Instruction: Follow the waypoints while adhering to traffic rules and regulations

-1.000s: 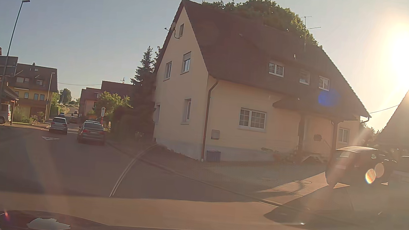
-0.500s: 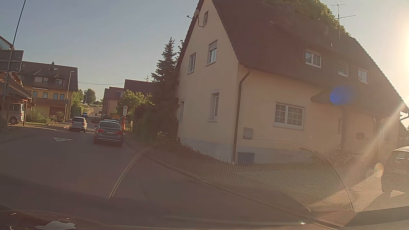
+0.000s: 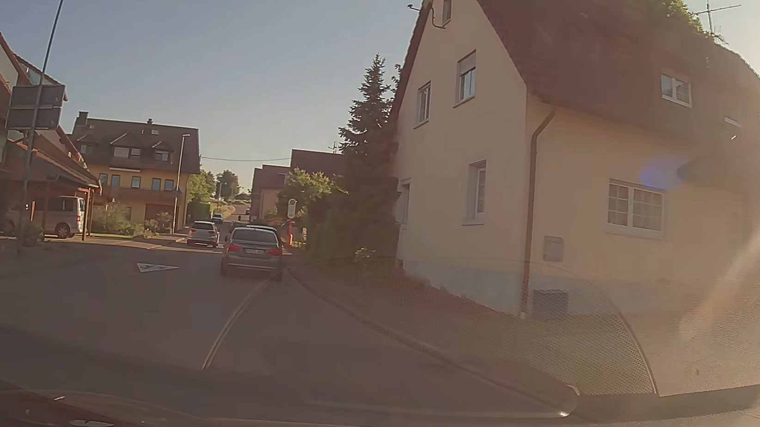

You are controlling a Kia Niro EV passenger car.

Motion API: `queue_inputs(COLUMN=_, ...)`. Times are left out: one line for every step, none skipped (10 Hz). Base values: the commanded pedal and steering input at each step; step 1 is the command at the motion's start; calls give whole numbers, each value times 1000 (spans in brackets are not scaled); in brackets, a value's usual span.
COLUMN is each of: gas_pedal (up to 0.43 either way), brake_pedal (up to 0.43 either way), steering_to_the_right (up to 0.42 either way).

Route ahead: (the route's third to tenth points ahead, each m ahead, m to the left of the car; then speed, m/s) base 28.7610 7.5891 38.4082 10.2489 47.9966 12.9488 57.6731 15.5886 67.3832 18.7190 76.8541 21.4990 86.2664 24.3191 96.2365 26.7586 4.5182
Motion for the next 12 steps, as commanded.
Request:
queue_inputs(gas_pedal=110, brake_pedal=0, steering_to_the_right=-258)
queue_inputs(gas_pedal=118, brake_pedal=0, steering_to_the_right=-262)
queue_inputs(gas_pedal=118, brake_pedal=0, steering_to_the_right=-268)
queue_inputs(gas_pedal=118, brake_pedal=0, steering_to_the_right=-276)
queue_inputs(gas_pedal=118, brake_pedal=0, steering_to_the_right=-283)
queue_inputs(gas_pedal=118, brake_pedal=0, steering_to_the_right=-287)
queue_inputs(gas_pedal=130, brake_pedal=0, steering_to_the_right=-288)
queue_inputs(gas_pedal=138, brake_pedal=0, steering_to_the_right=-288)
queue_inputs(gas_pedal=150, brake_pedal=0, steering_to_the_right=-285)
queue_inputs(gas_pedal=157, brake_pedal=0, steering_to_the_right=-276)
queue_inputs(gas_pedal=157, brake_pedal=0, steering_to_the_right=-262)
queue_inputs(gas_pedal=157, brake_pedal=0, steering_to_the_right=-248)
